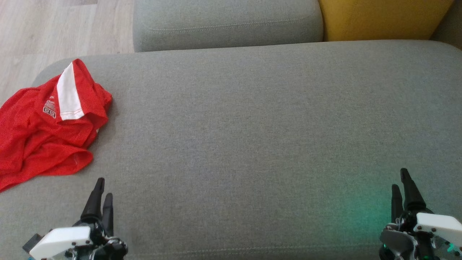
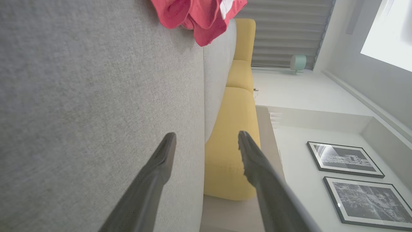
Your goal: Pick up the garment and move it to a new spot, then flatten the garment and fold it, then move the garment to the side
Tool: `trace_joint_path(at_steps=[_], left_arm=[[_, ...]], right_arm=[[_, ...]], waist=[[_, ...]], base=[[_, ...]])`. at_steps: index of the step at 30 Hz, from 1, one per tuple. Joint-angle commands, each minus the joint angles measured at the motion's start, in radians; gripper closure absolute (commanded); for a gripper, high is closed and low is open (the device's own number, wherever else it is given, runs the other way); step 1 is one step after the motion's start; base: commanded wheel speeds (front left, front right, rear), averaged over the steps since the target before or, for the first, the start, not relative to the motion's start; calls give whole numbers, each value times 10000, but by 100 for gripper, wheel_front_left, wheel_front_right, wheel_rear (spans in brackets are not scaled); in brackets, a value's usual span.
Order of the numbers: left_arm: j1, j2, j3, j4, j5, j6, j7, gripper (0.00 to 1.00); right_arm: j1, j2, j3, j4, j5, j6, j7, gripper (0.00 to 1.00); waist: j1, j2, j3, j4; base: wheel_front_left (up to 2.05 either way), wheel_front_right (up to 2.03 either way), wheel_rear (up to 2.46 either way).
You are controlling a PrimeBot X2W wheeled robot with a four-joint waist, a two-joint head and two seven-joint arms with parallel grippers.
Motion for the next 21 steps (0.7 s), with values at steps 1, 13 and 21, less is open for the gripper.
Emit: trace_joint_path(at_steps=[1,13,21], left_arm=[[-584,95,-45,-388,41,-35,-87,0],[-831,259,-369,-627,645,-43,-509,0],[-1034,229,-300,-1120,2046,-49,-750,0]], right_arm=[[-467,-68,68,-399,-48,4,-121,0],[-652,-230,361,-612,-719,12,-506,0],[-826,-363,387,-1040,-2160,17,-744,0]], waist=[[0,0,2,3],[0,0,3,27],[0,0,6,55]], base=[[0,0,0],[0,0,0],[0,0,0]])
